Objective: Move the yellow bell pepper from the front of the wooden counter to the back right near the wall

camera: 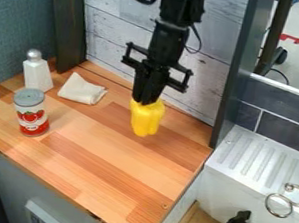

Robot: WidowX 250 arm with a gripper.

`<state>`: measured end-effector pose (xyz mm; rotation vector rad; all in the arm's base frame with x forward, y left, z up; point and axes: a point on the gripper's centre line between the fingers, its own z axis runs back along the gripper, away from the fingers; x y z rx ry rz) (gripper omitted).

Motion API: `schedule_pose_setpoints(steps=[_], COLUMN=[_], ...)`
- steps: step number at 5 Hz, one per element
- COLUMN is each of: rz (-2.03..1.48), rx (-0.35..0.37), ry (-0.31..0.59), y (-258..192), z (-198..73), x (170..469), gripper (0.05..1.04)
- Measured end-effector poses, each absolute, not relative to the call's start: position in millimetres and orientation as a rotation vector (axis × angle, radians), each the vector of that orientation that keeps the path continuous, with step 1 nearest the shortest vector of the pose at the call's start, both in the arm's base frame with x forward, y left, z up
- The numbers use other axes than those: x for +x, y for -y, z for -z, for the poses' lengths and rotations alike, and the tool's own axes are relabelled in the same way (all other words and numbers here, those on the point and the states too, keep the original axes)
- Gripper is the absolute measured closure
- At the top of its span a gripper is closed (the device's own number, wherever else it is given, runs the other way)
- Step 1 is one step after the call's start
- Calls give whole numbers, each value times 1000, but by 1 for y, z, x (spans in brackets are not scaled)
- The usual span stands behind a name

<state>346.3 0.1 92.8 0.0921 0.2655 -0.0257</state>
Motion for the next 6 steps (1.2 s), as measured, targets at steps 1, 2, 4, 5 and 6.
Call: schedule_pose_setpoints(steps=[1,2,4,5,6], rz=[42,47,51,36,12], rx=[75,40,24,8,9], ry=[-282,-274,-253,-258,-260], y=[-6,-12,-11,-15,-15], z=[-76,-66,-65,-65,-63], x=[361,372,386,385,383], gripper=[980,980,954,723,459])
